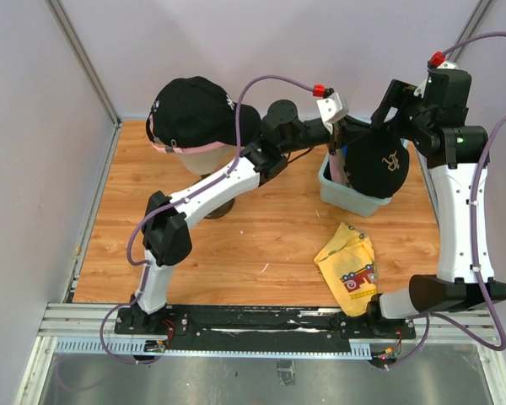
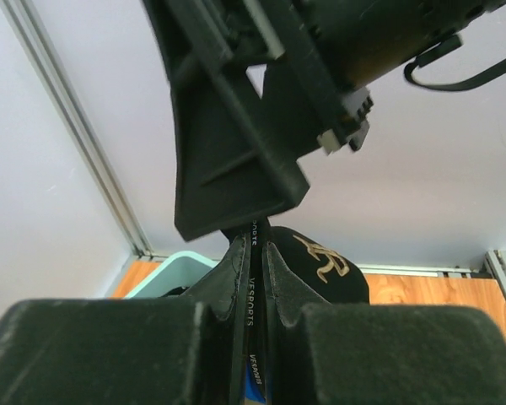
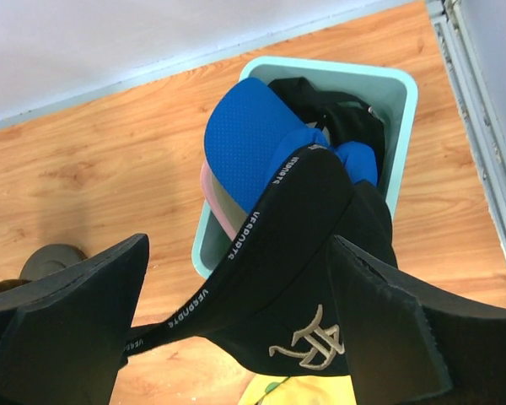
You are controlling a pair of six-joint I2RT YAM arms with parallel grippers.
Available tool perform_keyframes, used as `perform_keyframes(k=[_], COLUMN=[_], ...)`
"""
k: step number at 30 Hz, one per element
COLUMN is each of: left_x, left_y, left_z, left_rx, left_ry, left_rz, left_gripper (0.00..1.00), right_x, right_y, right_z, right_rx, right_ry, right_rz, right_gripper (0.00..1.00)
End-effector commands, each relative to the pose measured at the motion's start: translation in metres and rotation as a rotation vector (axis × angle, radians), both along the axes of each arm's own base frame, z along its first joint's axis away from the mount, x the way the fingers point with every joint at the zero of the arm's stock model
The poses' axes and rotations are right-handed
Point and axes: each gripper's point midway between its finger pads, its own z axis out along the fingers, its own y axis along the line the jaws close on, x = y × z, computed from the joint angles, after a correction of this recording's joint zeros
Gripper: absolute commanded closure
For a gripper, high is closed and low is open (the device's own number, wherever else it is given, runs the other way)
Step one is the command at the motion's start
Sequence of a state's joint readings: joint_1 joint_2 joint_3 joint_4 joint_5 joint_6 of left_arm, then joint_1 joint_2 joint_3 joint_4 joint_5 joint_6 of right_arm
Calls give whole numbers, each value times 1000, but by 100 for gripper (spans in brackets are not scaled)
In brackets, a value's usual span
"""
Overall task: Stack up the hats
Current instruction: Pick up the hat from the bin.
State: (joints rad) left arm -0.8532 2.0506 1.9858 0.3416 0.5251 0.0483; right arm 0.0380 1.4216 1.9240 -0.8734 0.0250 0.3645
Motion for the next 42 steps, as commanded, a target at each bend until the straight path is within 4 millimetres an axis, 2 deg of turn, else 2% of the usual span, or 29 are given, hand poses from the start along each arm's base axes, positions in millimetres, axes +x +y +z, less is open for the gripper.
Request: perform_keyframes(k=[1,4,9,15,19,24,27,32,42], left_x=[-21,-25,-28,-31,-33,-42,-46,-57,-68], left_y=[7,2,1,6,14,25,27,32,38], left_z=[43,42,38,41,52,63,69,76,73], left_rx=[-48,-28,-11,-41,-83,-141,-155,-172,-169], left_ry=[-151,-184,-211,-188,-159,-89,-60,-19,41], left_rz=[44,73,123,153,174,162,147,104,70], left_gripper=[100,100,99,100,100,98,92,74,67], right_x=[-9,-14,-25,-34,-39,-48,-54,-68,-92], right_y=[-4,-3,-3,-1,0,1,-3,-10,-29], right_z=[-9,-16,-33,-42,-42,-32,-31,-31,-38], right_rx=[65,128,230,291,321,340,328,292,217], right_ry=[36,52,99,122,113,68,56,42,42], right_rz=[-21,-14,-5,-11,-12,-30,-50,-90,-183], right_gripper=[15,26,54,98,99,99,99,99,99])
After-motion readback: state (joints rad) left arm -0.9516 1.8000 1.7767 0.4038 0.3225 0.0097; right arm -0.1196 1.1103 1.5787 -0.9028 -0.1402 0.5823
